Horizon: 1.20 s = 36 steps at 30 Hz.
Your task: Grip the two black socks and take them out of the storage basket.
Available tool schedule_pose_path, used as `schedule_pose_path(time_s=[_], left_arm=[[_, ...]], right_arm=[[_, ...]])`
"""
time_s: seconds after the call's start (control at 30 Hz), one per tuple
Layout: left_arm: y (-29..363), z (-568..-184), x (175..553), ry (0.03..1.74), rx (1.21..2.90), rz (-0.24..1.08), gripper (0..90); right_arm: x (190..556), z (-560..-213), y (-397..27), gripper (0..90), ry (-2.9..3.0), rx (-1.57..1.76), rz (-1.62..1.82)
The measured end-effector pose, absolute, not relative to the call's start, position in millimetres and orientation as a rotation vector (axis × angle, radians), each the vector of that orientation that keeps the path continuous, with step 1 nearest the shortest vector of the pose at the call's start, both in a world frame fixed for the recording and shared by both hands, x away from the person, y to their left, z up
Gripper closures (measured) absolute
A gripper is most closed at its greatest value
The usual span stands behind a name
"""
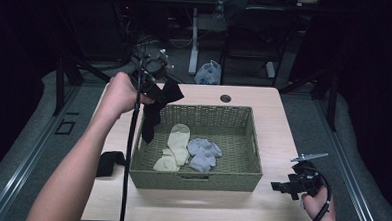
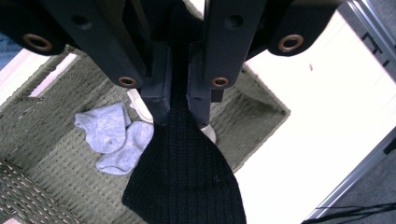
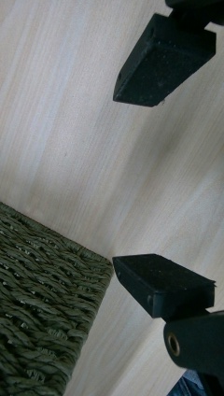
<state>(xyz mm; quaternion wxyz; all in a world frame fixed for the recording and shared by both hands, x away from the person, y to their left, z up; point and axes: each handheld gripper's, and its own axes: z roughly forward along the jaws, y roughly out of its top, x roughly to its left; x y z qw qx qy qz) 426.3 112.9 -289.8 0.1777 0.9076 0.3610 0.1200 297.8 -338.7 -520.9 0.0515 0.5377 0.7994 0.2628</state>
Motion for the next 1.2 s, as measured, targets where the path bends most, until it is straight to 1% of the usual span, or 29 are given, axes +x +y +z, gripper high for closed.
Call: schedule_pose_path(time_s=[0.3,0.53,0.67,0.93,1.2], left_arm=[[141.8,-274.8,422.8,1.078,2.523,0.373,83.2],[160.2,-270.1,419.3,1.121,2.508,0.393,83.2],[178.5,-268.2,416.6,1.169,2.477,0.409,83.2],[204.3,-271.9,413.4,1.248,2.447,0.421,83.1],[233.9,-288.3,409.1,1.332,2.437,0.417,83.1]], right_arm=[[297.9,-521.1,-338.3,17.0,2.436,1.642,0.788],[297.8,-521.5,-337.8,17.0,2.432,1.645,0.788],[297.9,-521.5,-337.8,17.0,2.432,1.643,0.79],[297.8,-520.9,-337.5,17.0,2.435,1.646,0.782],[297.8,-520.5,-337.2,16.8,2.439,1.641,0.789]])
